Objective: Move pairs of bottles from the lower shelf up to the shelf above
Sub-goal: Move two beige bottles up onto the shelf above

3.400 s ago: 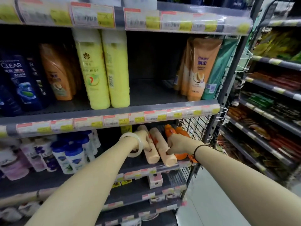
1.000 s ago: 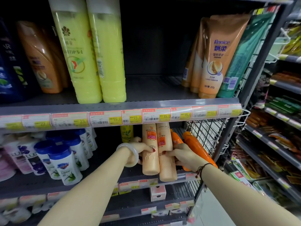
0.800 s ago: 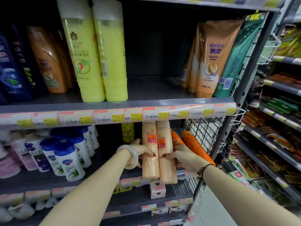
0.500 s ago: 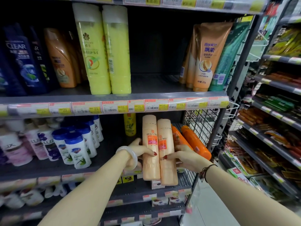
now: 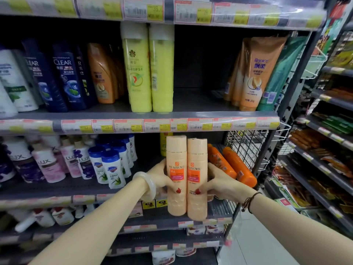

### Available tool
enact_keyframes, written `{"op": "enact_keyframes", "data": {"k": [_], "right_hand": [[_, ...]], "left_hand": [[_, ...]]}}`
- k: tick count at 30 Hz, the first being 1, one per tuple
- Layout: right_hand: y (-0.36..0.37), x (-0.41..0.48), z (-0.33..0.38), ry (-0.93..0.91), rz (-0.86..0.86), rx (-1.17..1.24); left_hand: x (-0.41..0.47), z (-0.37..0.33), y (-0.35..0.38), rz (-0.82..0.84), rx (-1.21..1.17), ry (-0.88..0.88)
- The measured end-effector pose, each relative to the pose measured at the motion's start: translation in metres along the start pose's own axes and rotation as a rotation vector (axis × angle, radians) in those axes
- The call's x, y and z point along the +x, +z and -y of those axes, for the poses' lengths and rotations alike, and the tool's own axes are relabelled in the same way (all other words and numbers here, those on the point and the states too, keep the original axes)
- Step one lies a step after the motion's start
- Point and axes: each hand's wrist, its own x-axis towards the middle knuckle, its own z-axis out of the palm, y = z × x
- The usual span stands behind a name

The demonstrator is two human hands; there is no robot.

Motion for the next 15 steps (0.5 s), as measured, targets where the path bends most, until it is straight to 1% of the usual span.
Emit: {"op": "enact_keyframes", "data": {"k": [4,8,15], "right_hand": [[0.006,-0.011,0.015,-0.068,-0.018,-0.051],[0.011,-0.024,0.026,-0.122,-0.045,-0.165],[0.008,-0.050,0.063,-0.241,-0.040,-0.159]], "left_hand": [[-0.013,-0.008,-0.006,0.006,0.037,0.057],[-0.023,-0.011,-0.013,0.029,0.116,0.105],[-0.042,-0.051,-0.031,0.032,0.266,0.267]]}}
